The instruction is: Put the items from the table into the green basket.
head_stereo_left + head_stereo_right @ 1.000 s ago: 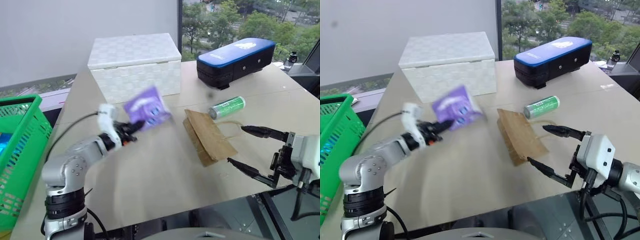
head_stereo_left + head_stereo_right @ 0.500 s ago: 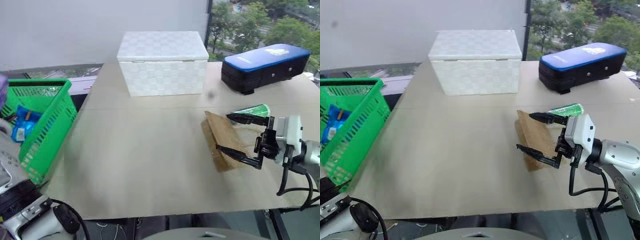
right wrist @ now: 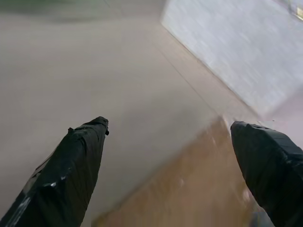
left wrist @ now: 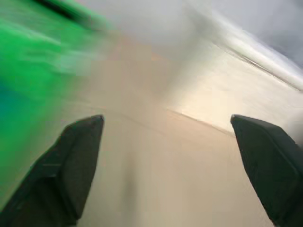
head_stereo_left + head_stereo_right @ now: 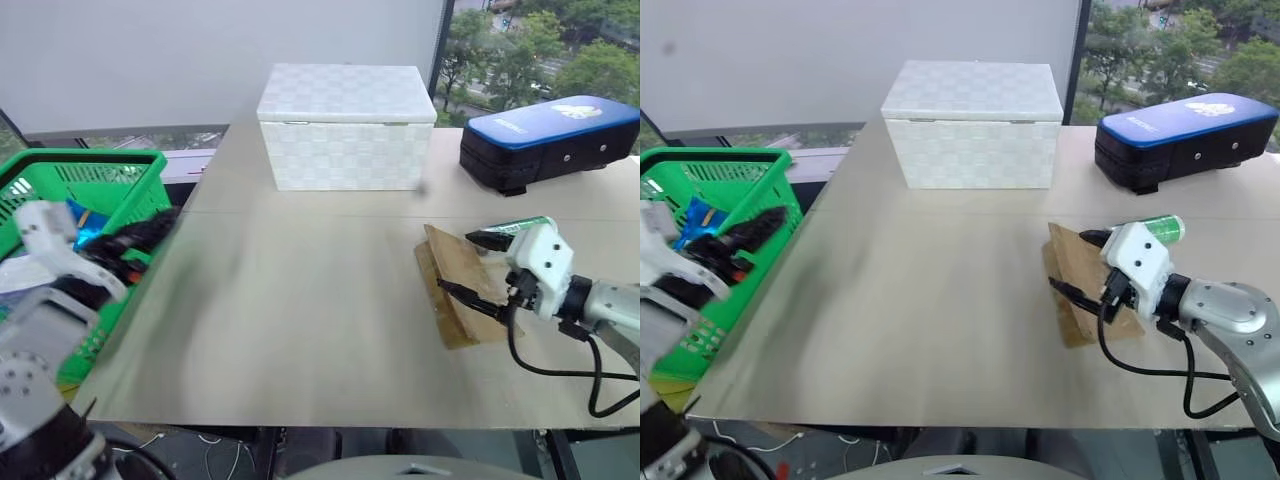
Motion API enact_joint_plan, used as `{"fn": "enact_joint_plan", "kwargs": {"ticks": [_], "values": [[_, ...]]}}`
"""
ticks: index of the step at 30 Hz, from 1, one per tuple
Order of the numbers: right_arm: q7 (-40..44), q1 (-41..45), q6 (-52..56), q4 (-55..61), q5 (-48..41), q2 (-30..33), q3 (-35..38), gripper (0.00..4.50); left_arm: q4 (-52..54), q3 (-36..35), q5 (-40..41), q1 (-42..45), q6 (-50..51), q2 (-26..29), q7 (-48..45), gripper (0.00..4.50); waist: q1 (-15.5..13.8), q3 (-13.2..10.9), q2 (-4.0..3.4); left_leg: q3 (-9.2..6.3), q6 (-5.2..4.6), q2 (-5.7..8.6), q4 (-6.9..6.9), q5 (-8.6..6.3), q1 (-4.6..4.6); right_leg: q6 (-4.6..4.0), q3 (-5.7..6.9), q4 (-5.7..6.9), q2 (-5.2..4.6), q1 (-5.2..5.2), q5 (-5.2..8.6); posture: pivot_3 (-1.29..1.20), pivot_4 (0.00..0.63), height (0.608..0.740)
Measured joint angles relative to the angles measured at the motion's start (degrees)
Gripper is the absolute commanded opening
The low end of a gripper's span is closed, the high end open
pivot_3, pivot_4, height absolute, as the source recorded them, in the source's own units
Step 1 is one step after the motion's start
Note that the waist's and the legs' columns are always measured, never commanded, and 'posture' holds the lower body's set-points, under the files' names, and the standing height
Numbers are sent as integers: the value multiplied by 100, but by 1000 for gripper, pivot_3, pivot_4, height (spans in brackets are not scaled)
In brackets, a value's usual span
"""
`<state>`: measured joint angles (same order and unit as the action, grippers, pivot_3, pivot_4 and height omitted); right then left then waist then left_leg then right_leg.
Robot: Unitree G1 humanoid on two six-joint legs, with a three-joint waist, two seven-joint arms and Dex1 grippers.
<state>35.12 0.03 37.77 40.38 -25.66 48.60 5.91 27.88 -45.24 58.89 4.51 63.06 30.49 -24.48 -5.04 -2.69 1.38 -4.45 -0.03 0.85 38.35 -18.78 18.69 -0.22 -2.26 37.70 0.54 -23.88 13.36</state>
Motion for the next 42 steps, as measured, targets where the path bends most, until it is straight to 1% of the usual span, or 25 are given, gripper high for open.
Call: {"fn": "enact_joint_plan", "kwargs": {"ticks": [1, 2, 3, 4, 7, 10, 12, 13, 14, 16, 18, 20, 22, 24, 26, 29, 32, 33, 35, 36, 37, 38, 39, 40, 42], "values": [[-140, -56, 188, 21, 96, 2, -85, 4500, 323, 342, 103, -378, -33, 231, -467, 4418, 58, 0, -1, 3, 0, 0, -1, 0, -3, -5, -1, 3, 3, 0, 4, 59, 18, 740], [-207, -141, 339, 27, 143, 4, -149, 4500, 537, 612, 141, -579, -44, 431, -802, 4418, 89, -2, -7, 2, 0, -1, -1, 1, -3, -7, 0, 4, 5, 1, 6, 56, 17, 740], [-253, -237, 535, 67, 144, 0, -231, 4500, 722, 977, 55, -776, -226, 742, -1231, 4418, 119, -5, -19, 2, 2, -2, -1, 2, -3, -10, -2, 6, 13, 2, 8, 56, 17, 740], [-258, -301, 623, 112, 129, -2, -278, 4500, 812, 1136, -24, -867, -322, 895, -1458, 4418, 132, -8, -26, 5, 2, -4, -1, 3, -2, -13, -6, 6, 19, 5, 11, 50, 18, 740], [-267, -511, 970, 348, 38, -30, -500, 4500, 1059, 1873, -676, -1243, -1104, 1546, -2428, 4418, 206, -24, -64, 19, 2, -11, -3, 4, -3, -14, -14, 9, 36, 22, 41, 47, 18, 740], [-477, -529, 1325, 353, 162, -72, -783, 4500, 1126, 2408, -1252, -1412, -1844, 1859, -3119, 4418, 313, -29, -77, 41, -5, -14, -2, 2, -8, -13, -16, 18, 44, 22, 42, 40, 18, 740], [-603, -503, 1476, 342, 237, -143, -871, 4500, 1128, 2528, -1367, -1408, -2020, 1905, -3260, 4418, 341, -29, -77, 45, -5, -15, -2, 2, -10, -12, -16, 21, 47, 22, 42, 36, 20, 740], [-825, -364, 1705, 304, 344, -294, -1023, 3962, 1127, 2696, -1500, -1356, -2233, 1953, -3387, 4500, 395, -30, -78, 46, -6, -16, -1, 2, -10, -9, -16, 22, 50, 23, 41, 36, 20, 740], [-862, -348, 1736, 296, 366, -317, -1049, 3690, 1127, 2736, -1515, -1339, -2271, 1953, -3409, 4500, 411, -30, -80, 46, -6, -16, -1, 2, -9, 2, -16, 22, 50, 23, 34, 26, 21, 740], [-1018, -316, 1856, 284, 503, -362, -1133, 2874, 1093, 2843, -1590, -1244, -2372, 1952, -3436, 4500, 432, -32, -82, 45, -7, -16, -2, 1, -5, 7, -15, 18, 53, 21, 31, 19, 25, 740], [-1162, -226, 1944, 283, 592, -476, -1172, 1965, 1012, 2928, -1611, -1117, -2443, 1949, -3424, 4500, 441, -32, -83, 44, -7, -17, -1, 1, -5, 7, -16, 16, 54, 20, 31, 12, 26, 740], [-1210, -142, 1966, 298, 655, -509, -1171, 840, 964, 3033, -1651, -1091, -2484, 1929, -3397, 4500, 465, -36, -88, 51, -9, -20, -2, 0, -5, 7, -22, 15, 54, 19, 32, 7, 28, 740], [-1172, -115, 1928, 378, 685, -503, -1168, 29, 927, 3116, -1671, -1057, -2502, 1889, -3352, 4500, 476, -37, -87, 48, -10, -23, -2, -1, -5, 8, -20, 12, 54, 19, 32, 0, 31, 740], [-993, -92, 1742, 475, 596, -528, -1126, 29, 907, 3198, -1675, -982, -2504, 1803, -3249, 4500, 487, -38, -87, 47, -11, -23, -2, -1, -5, 9, -19, 11, 54, 19, 32, 0, 31, 740], [-594, -93, 1335, 685, 277, -610, -877, 29, 869, 3228, -1636, -919, -2488, 1703, -3132, 4500, 505, -41, -88, 46, -11, -23, -1, -2, -6, 9, -18, 11, 55, 19, 32, -7, 33, 740], [-258, -82, 1068, 922, -75, -614, -488, 29, 845, 3233, -1609, -901, -2475, 1699, -3071, 4500, 556, -43, -86, 45, -12, -28, -1, -2, -6, 10, -16, 11, 58, 20, 32, -7, 33, 740], [30, -449, 1048, 815, -152, -204, 353, 29, 798, 3245, -1614, -888, -2490, 1677, -3023, 4500, 552, -45, -82, 46, -12, -22, 1, -2, -5, 10, -16, 10, 55, 21, 31, -22, 38, 740], [246, -790, 920, 730, -139, -61, 794, 29, 768, 3255, -1613, -865, -2492, 1642, -2998, 4500, 539, -47, -82, 44, -14, -21, 2, -3, -6, 10, -14, 9, 55, 21, 32, -30, 39, 740], [863, -1535, 731, 353, -169, 163, 2016, 29, 698, 3248, -1615, -891, -2499, 1609, -2936, 4500, 516, -54, -83, 39, -25, -12, 2, -9, -3, 19, -11, 5, 56, 21, 37, -54, 39, 740], [1024, -1614, 694, 253, -194, 171, 2401, 29, 669, 3251, -1617, -889, -2498, 1602, -2918, 4500, 534, -55, -82, 49, -27, -14, 2, -10, -2, 19, -20, 6, 55, 24, 37, -65, 39, 740], [1307, -1794, 674, 190, -422, 144, 3041, 29, 666, 3280, -1612, -850, -2502, 1569, -2901, 4500, 560, -58, -85, 58, -30, -19, 1, -12, -3, 19, -26, 7, 54, 24, 37, -69, 39, 740], [1420, -1858, 670, 169, -518, 138, 3310, 29, 662, 3297, -1613, -844, -2502, 1556, -2898, 4500, 575, -58, -86, 63, -31, -19, -1, -13, -9, 19, -30, 9, 56, 28, 37, -84, 38, 740], [1614, -1984, 659, 114, -684, 80, 3822, 29, 652, 3379, -1615, -797, -2506, 1532, -2898, 4500, 591, -58, -85, 69, -32, -24, -1, -13, -13, 19, -33, 10, 60, 31, 37, -93, 38, 740], [1722, -2062, 650, 71, -766, 42, 4127, 29, 636, 3459, -1619, -772, -2509, 1519, -2907, 4500, 607, -59, -84, 75, -32, -29, -1, -13, -16, 19, -38, 10, 67, 31, 37, -101, 38, 740], [1879, -2320, 605, -38, -838, 13, 4529, 29, 568, 3597, -1659, -668, -2524, 1499, -2934, 4500, 643, -61, -80, 90, -32, -36, 0, -13, -23, 19, -49, 14, 79, 32, 37, -109, 38, 740]]}}
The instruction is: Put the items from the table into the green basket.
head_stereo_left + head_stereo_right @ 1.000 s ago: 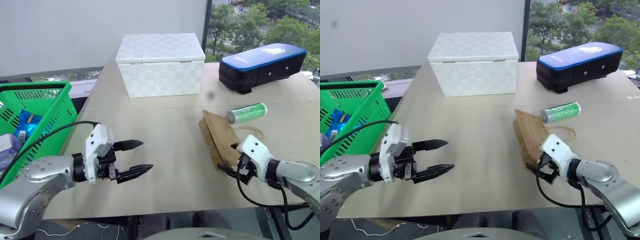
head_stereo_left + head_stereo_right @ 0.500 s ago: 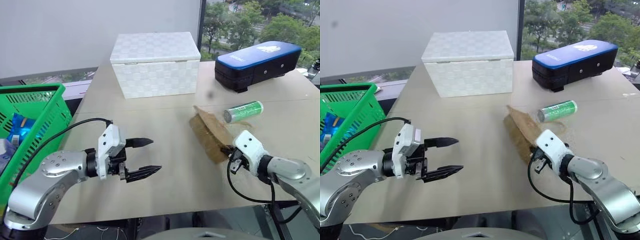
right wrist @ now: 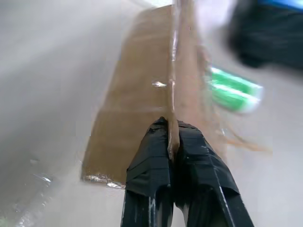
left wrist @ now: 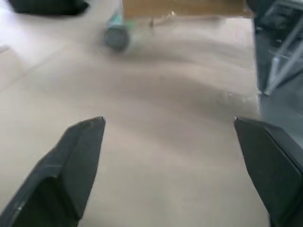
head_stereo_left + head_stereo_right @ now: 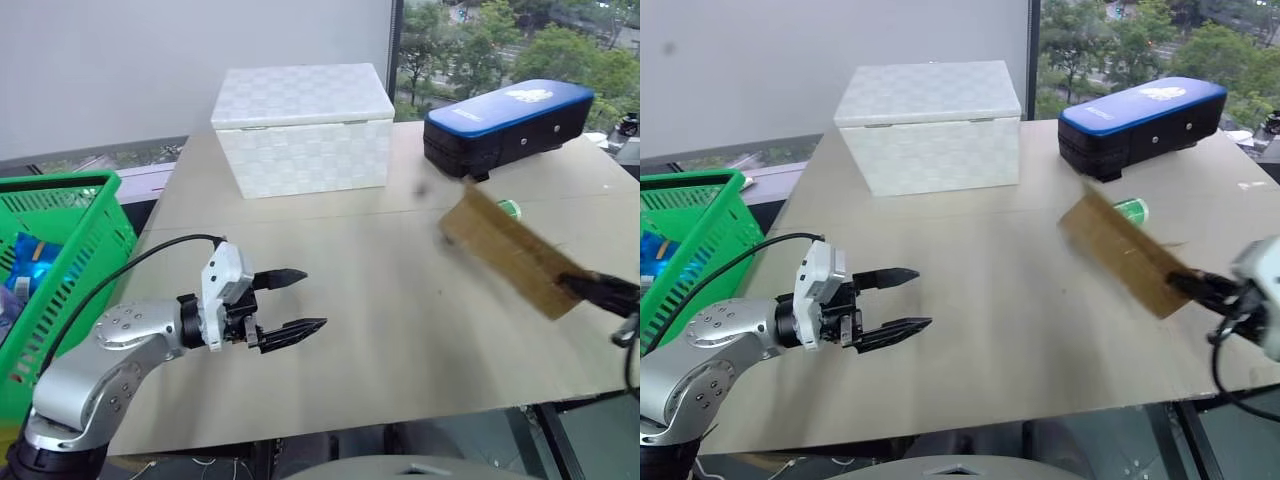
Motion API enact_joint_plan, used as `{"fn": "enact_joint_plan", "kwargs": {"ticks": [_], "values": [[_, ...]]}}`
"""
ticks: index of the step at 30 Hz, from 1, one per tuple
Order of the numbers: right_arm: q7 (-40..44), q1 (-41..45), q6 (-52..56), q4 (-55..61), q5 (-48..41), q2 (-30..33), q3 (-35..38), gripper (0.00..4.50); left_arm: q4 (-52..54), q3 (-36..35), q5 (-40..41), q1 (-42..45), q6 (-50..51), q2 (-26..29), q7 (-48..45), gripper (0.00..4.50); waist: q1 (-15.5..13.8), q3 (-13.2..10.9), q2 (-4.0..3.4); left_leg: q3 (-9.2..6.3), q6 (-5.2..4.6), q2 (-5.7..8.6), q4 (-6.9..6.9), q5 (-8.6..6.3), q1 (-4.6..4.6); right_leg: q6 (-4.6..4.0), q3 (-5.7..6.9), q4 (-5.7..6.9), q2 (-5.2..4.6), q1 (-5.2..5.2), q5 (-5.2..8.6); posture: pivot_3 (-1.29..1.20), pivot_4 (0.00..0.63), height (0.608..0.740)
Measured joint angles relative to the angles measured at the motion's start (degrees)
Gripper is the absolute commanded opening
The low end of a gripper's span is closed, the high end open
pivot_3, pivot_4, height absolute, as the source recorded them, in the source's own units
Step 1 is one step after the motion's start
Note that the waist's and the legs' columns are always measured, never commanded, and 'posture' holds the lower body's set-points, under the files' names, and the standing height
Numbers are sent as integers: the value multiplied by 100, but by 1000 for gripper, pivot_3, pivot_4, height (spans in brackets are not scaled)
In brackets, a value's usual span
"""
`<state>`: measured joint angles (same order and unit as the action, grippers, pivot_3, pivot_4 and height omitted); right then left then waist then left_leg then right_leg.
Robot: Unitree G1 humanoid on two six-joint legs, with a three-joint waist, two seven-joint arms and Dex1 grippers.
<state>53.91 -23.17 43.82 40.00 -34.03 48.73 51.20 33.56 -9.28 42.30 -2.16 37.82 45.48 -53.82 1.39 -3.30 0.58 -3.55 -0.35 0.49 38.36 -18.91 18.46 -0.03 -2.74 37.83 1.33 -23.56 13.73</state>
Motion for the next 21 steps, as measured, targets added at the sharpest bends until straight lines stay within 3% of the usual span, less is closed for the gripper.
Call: {"fn": "enact_joint_plan", "kwargs": {"ticks": [6, 12, 20, 21], "values": [[3, -995, -523, -679, 1117, 49, 137, 29, -323, 239, -54, 453, -66, -8, -96, 4500, 125, 0, -3, 32, 0, -2, 0, 0, -13, 1, -31, 7, 35, 1, 0, -139, 41, 740], [-442, -910, -871, -1023, 1883, 48, 8, 29, -448, 346, -59, 589, -77, -17, -146, 4500, 306, -11, 9, 86, -6, -25, -6, -5, -37, 2, -91, 11, 55, 1, -1, -146, 45, 740], [-1441, 464, -1178, -2112, 2809, 35, -1898, 29, -477, 551, -170, 660, -102, -147, -87, 4500, 429, -32, 34, 153, -21, -41, -9, -14, -62, 9, -154, 13, 62, 2, -6, -107, 39, 740], [-1442, 657, -1299, -2349, 2836, 24, -2242, 322, -477, 559, -173, 668, -105, -180, -74, 4500, 425, -33, 31, 156, -24, -41, -10, -16, -62, 11, -158, 13, 64, 1, -7, -107, 39, 740]]}}
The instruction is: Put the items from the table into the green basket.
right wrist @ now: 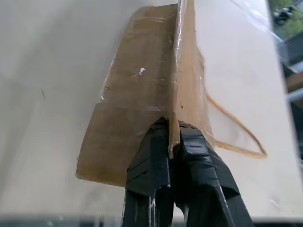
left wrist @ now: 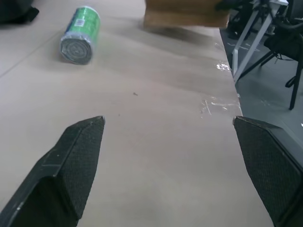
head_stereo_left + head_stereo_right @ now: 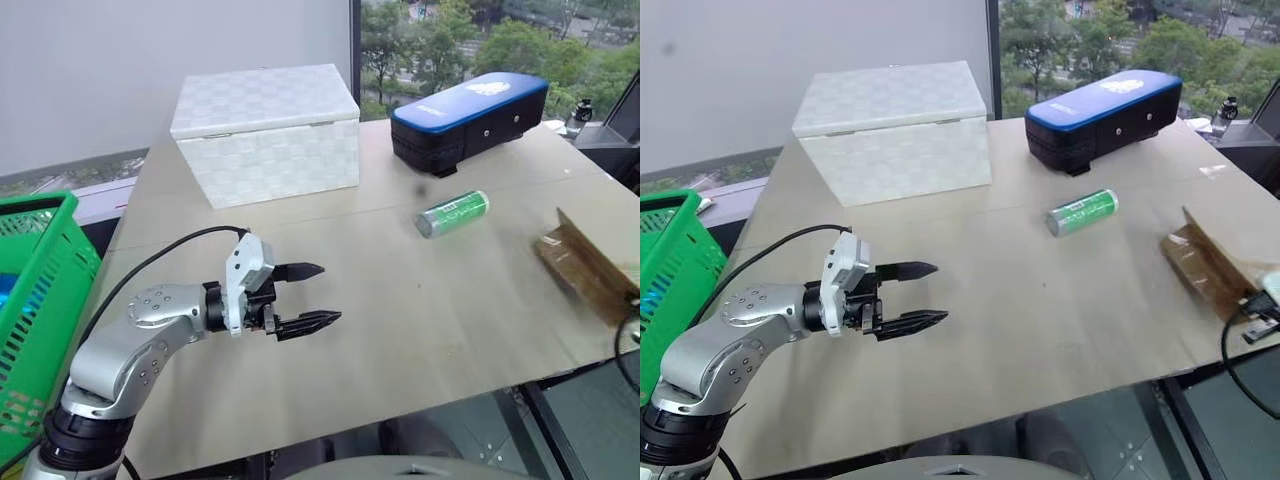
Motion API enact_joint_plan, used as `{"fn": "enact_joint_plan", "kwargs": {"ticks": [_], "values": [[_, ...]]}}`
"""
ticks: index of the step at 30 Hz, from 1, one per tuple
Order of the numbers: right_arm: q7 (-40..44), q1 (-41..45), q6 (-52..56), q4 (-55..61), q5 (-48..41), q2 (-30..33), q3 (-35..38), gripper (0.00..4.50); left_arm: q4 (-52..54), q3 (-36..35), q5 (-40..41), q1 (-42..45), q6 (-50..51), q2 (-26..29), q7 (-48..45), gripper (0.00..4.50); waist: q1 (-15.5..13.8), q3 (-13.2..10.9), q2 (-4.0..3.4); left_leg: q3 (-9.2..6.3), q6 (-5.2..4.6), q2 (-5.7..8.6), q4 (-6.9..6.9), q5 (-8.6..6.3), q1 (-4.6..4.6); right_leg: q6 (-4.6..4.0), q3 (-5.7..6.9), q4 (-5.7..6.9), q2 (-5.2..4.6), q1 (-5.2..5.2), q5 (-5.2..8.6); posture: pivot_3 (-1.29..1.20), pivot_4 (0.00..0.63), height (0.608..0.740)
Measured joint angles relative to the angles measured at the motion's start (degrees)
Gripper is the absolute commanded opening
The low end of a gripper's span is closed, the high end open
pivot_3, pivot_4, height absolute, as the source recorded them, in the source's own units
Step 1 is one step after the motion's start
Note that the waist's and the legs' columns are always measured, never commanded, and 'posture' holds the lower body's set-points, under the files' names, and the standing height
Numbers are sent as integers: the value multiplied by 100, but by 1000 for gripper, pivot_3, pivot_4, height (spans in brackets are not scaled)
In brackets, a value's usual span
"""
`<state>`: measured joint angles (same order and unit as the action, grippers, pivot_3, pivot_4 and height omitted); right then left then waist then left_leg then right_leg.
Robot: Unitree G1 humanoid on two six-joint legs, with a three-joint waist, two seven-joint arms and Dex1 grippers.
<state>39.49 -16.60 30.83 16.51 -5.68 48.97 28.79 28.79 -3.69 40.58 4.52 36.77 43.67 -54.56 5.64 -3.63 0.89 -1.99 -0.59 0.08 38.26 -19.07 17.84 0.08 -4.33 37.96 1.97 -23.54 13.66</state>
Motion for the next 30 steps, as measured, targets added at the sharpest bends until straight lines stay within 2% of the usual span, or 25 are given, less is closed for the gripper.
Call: {"fn": "enact_joint_plan", "kwargs": {"ticks": [2, 9, 10, 12, 15, 17, 19, 22, 24, 29, 30], "values": [[37, 96, -71, -184, -15, -9, -174, 868, 1, -2, -2, -2, -1, -5, 11, 4500, -27, -1, -5, -1, -8, -1, 0, -5, 2, 0, 1, -1, 3, 0, 1, -94, 38, 740], [641, 233, -232, -351, -374, 411, 3, 4153, 83, -54, 15, -139, 11, -8, 150, 4500, -91, -12, -17, 3, -30, -12, 1, -19, 2, 1, -11, -5, -1, -2, 1, -62, 50, 740], [751, 238, -199, -256, -478, 470, 131, 4404, 131, -56, 19, -167, 18, -10, 180, 4500, -93, -15, -14, 3, -31, -13, 2, -19, 2, 1, -12, -6, 0, -2, 1, -62, 53, 740], [938, 355, -197, -31, -701, 555, 339, 4404, 203, -86, 42, -223, 21, -13, 228, 4500, -91, -25, -13, 3, -31, -17, 3, -19, -4, 2, -16, -4, 3, -2, 1, -65, 57, 740], [1187, 1023, -145, 291, -1148, 805, 414, 4404, 243, -124, 141, -272, 44, -43, 279, 4500, -69, -65, -17, 8, -31, -20, 7, -19, -13, 7, -26, 2, 8, -1, -4, -55, 66, 740], [1384, 1850, -286, 238, -1200, 1212, -79, 4404, 286, -141, 194, -266, 64, -55, 347, 4500, -17, -115, -30, 20, -31, -21, 7, -19, -19, 14, -38, 1, 9, -1, -10, -55, 66, 740], [1667, 2559, -450, 66, -1187, 1500, -715, 4404, 380, -160, 249, -252, 86, -68, 379, 4500, -23, -127, -10, 30, -31, -21, 7, -19, -19, 14, -31, 0, 11, 1, -10, -29, 73, 740], [2348, 3862, -772, -969, -869, 1572, -2020, 4404, 423, -210, 277, -210, 156, -121, 534, 4500, -54, -164, 22, 35, -31, -23, 7, -19, -10, 12, -27, -6, 8, -6, -11, 14, 76, 740], [2716, 4888, -1677, -2290, -82, 1383, -3059, 4404, 449, -295, 276, -204, 162, -199, 736, 4500, -107, -177, 17, 37, -33, -23, 6, -20, -10, 10, -28, -13, 1, -15, -13, 38, 78, 740], [2400, 6957, -3494, -5451, 1714, 284, -4663, 4404, 645, -377, 270, -323, 170, -289, 1109, 4500, -257, -207, 12, 26, -25, -23, 1, -16, 16, -16, -41, -5, -4, -68, -28, 128, 88, 740], [2348, 7036, -3646, -5644, 1876, 261, -4751, 4404, 696, -384, 274, -340, 168, -296, 1132, 4500, -320, -208, 10, 24, -22, -23, 0, -15, 32, -19, -40, -4, -8, -88, -30, 128, 88, 740]]}}
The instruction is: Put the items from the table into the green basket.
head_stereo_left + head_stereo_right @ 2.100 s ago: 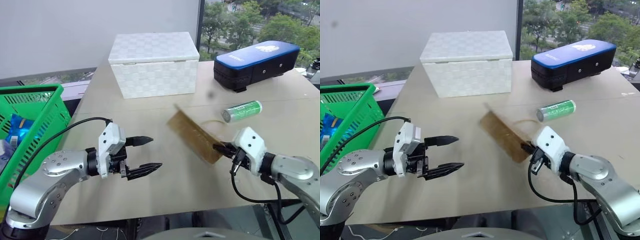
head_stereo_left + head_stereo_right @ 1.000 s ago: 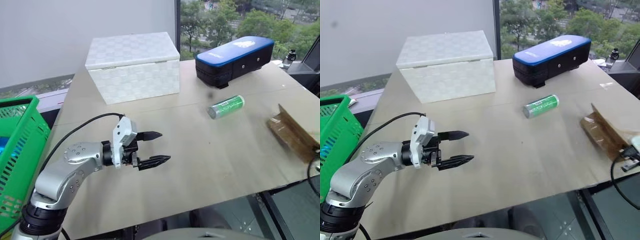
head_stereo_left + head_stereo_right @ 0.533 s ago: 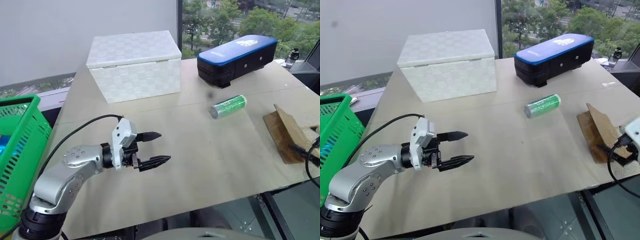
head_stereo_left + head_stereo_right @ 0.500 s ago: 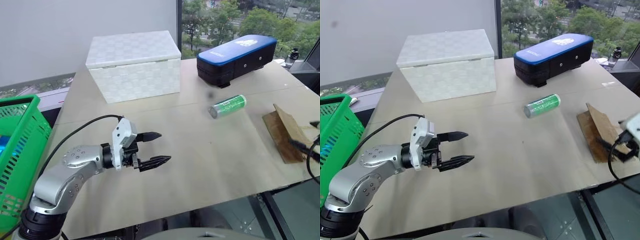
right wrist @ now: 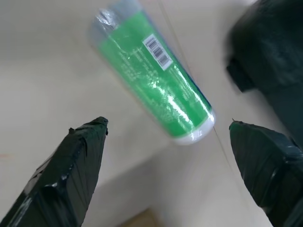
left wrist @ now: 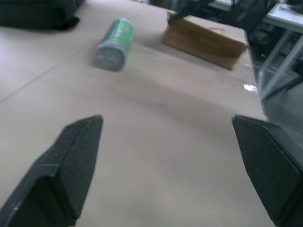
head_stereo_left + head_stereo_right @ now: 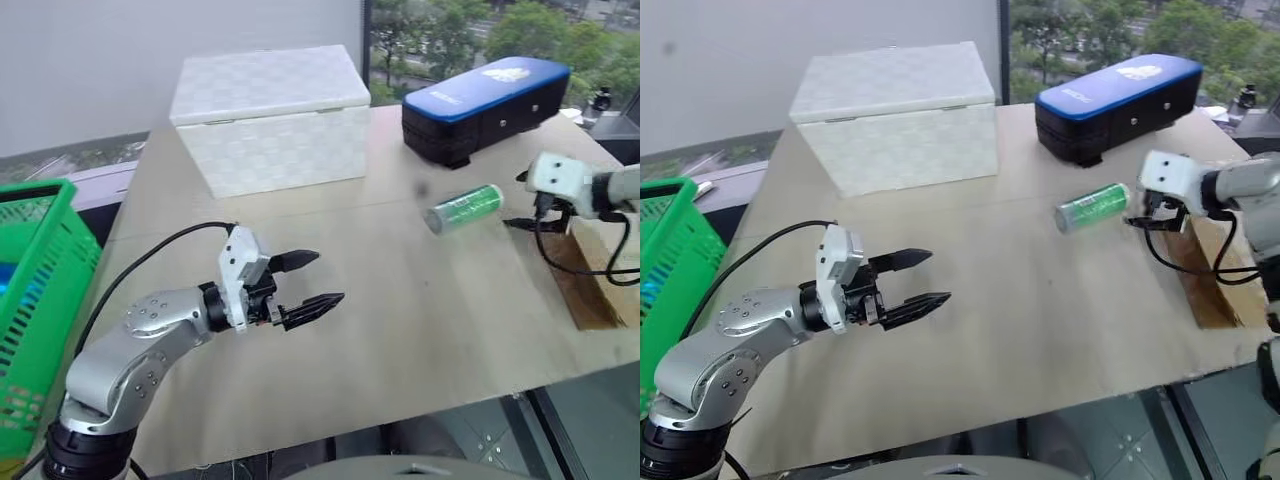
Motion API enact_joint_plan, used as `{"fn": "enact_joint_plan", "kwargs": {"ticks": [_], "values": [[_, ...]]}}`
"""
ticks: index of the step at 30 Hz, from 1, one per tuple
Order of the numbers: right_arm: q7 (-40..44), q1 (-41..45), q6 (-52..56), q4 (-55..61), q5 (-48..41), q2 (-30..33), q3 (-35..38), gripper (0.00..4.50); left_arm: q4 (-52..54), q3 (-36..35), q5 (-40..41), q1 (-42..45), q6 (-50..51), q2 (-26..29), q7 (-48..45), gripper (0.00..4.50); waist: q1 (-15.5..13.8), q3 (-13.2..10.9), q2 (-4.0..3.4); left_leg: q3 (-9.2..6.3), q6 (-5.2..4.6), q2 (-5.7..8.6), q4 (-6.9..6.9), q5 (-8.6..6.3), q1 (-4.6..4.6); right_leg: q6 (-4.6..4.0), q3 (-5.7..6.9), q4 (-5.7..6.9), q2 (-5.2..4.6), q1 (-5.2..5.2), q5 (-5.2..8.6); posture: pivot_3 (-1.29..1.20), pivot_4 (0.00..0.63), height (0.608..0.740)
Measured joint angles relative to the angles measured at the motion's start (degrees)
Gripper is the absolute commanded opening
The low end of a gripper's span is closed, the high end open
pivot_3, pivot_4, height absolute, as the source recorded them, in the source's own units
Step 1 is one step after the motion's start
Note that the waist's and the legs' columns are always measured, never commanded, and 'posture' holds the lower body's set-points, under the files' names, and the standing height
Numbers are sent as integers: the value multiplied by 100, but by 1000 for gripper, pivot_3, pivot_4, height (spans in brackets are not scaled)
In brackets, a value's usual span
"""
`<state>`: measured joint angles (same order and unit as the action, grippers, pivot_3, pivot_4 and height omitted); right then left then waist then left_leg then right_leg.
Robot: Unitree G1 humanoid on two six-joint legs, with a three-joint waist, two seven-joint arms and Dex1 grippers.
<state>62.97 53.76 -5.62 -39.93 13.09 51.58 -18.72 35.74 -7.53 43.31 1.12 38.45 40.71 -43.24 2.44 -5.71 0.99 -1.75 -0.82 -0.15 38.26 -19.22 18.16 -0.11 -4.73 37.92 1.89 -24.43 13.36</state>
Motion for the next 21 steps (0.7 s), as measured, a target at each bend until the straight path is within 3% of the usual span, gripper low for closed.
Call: {"fn": "enact_joint_plan", "kwargs": {"ticks": [2, 6, 15, 19, 21], "values": [[-28, 505, -261, -825, 289, -316, -225, 4404, 142, -149, 19, -222, 0, -34, 154, 4500, -135, 0, -2, -7, 3, 0, 5, 2, 81, -8, 15, 8, -14, -83, -8, 147, 92, 740], [-10, 1116, -634, -1907, 655, -862, -472, 4404, 462, -350, 95, -611, -1, -147, 464, 4500, -333, 1, -3, -24, 4, -1, 10, 2, 157, -15, 41, 9, -26, -152, -13, 193, 104, 740], [-208, 1560, -1010, -3070, 1545, -1257, -995, 4404, 819, -383, 119, -1122, -55, -287, 796, 4500, -673, -2, -9, -26, 6, 9, 18, 3, 161, -15, 97, 7, -68, -133, -14, 229, 104, 740], [-166, 1628, -876, -3291, 1667, -1291, -1047, 3354, 817, -387, 107, -1155, -162, -308, 795, 4500, -710, -1, -10, -30, 8, 9, 18, 5, 161, -16, 103, 6, -69, -129, -13, 234, 98, 740], [-149, 1649, -838, -3335, 1663, -1284, -1003, 2528, 817, -364, 99, -1157, -204, -333, 798, 4500, -716, 3, -12, -31, 8, 9, 18, 5, 160, -16, 106, 6, -69, -125, -13, 233, 95, 740]]}}
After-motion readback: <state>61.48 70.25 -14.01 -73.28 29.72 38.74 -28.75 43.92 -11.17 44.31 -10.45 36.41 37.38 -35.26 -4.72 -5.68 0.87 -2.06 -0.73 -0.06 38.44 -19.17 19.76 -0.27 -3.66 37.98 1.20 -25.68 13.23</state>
